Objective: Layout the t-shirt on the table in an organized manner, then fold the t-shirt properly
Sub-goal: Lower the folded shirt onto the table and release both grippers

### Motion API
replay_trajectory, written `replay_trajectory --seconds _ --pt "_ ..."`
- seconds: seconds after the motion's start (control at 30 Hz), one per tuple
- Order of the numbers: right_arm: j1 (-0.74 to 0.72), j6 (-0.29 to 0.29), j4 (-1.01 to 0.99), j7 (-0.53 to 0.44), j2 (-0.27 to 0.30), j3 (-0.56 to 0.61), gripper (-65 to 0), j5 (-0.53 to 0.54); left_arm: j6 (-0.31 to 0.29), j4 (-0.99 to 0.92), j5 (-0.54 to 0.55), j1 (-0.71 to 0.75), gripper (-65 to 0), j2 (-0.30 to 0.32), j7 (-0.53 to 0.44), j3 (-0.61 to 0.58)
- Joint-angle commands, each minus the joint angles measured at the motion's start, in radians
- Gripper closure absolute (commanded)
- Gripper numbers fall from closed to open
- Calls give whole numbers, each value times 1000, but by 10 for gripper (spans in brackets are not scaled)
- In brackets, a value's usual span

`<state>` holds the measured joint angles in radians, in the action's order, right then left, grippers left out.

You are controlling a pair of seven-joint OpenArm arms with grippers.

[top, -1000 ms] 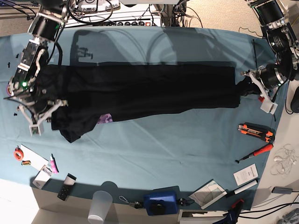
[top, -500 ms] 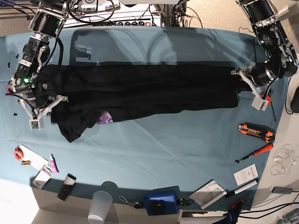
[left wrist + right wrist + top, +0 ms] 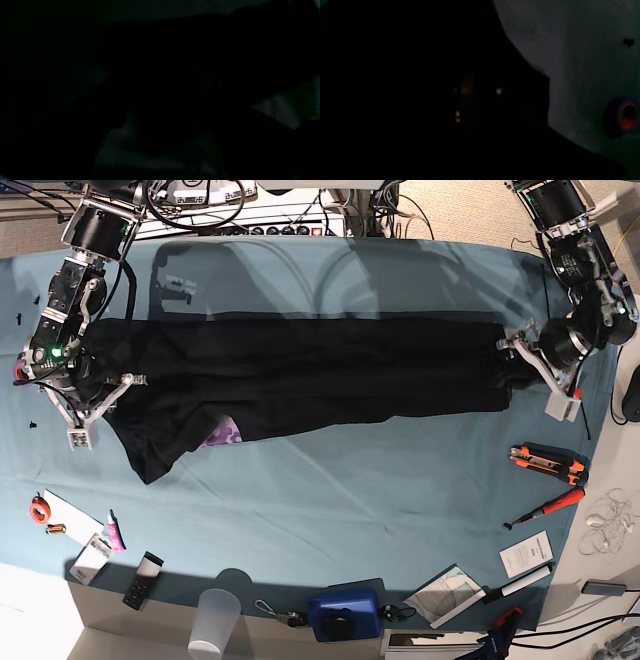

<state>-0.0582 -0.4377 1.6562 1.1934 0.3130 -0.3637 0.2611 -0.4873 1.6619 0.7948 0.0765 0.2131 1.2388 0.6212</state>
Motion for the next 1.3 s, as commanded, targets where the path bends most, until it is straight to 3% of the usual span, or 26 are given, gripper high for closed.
replay_trajectory --seconds 0.0,0.13,0.43,0.7,0.87,0.97,1.03,1.13,1.27 --pt "-20 10 18 -17 19 -5 -110 3 26 6 -4 -7 -365 8 -26 3" --pt "-20 9 18 -19 19 -5 -110 3 121 -14 -58 -7 -365 -26 -11 -5" --pt "-22 9 18 -15 19 -5 -110 3 133 -14 -47 -7 -364 -41 24 -135" --pt "-23 9 18 -20 19 -5 -110 3 293 -16 -277 4 -256 -41 -25 -288" --pt "-23 9 18 -60 19 -5 -110 3 285 -14 -320 4 0 -39 -4 -268" --pt "-22 10 18 -100 19 -5 -110 43 277 -11 -320 3 0 -23 -7 -242" --pt "-23 9 18 -101 19 -5 -110 154 276 -6 -320 3 0 5 -9 -219" --pt "-23 8 18 -80 19 -5 -110 330 218 -6 -315 4 0 76 -9 -195" --pt "-22 8 18 -77 17 -5 -110 378 156 -6 -139 4 0 175 -6 -193"
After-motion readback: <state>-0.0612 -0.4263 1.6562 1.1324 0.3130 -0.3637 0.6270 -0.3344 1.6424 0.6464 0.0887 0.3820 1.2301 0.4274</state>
